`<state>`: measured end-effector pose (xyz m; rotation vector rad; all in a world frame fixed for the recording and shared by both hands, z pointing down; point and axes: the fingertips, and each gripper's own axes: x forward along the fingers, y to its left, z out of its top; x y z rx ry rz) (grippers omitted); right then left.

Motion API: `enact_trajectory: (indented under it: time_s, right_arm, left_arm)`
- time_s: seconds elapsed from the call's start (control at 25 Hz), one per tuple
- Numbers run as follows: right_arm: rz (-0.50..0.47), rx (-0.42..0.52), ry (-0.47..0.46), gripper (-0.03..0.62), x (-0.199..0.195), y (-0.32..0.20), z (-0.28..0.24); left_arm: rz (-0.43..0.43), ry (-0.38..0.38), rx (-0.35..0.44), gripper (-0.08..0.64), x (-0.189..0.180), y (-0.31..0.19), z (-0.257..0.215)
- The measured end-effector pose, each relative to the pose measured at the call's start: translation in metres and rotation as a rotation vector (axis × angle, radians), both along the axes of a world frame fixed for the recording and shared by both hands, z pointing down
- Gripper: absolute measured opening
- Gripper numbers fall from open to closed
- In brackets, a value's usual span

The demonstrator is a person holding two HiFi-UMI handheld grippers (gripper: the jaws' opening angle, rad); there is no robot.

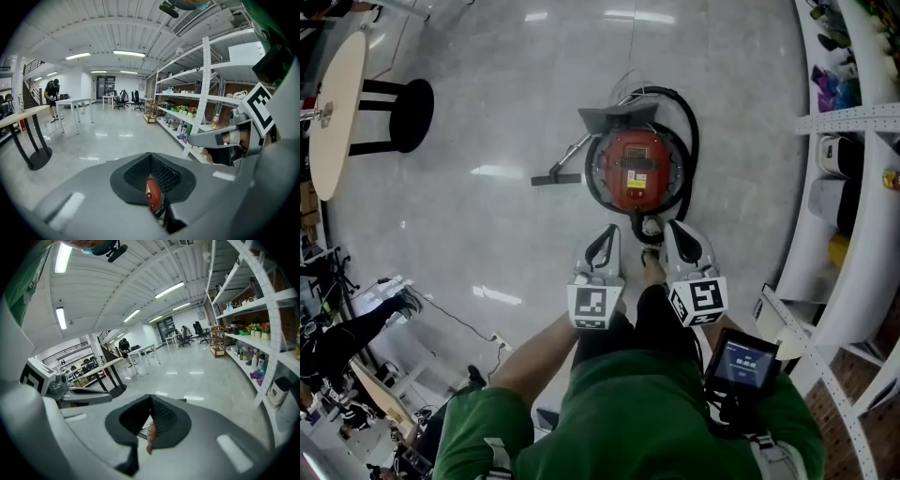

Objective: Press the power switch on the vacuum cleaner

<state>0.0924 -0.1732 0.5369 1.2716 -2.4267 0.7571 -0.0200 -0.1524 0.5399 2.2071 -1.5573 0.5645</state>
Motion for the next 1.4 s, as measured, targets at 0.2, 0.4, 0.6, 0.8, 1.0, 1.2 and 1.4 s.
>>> enact_trajectory:
  time_s: [0.2,0.4,0.6,0.8,1.0,1.2,1.4]
  right_arm:
    - [-0.024,-0.04,0.007,0.002,0.0,-0.008,0.044]
    - [-0.041,-0.096,0.025,0.003,0.001,-0.009,0.089]
    - [-0.061,-0.148,0.035,0.002,-0.003,-0.01,0.126]
    - [-0.104,-0.166,0.06,0.002,-0.008,-0.01,0.166]
    - [-0.156,-0.18,0.088,0.002,-0.011,-0.007,0.206]
    - [-0.2,-0.183,0.104,0.003,-0.016,-0.013,0.235]
    - [-0.235,-0.179,0.116,0.003,-0.024,-0.02,0.257]
  left_arm:
    - [-0.007,-0.026,-0.052,0.006,0.001,-0.012,0.042]
    - [-0.007,-0.039,-0.101,0.006,0.005,-0.016,0.081]
    - [-0.007,-0.05,-0.153,0.006,0.003,-0.013,0.119]
    - [-0.004,-0.059,-0.198,0.006,0.0,-0.012,0.159]
    - [0.004,-0.068,-0.231,0.006,0.001,-0.011,0.199]
    - [-0.013,-0.071,-0.26,0.006,-0.003,-0.013,0.234]
    - [-0.006,-0.078,-0.282,0.006,0.0,-0.014,0.263]
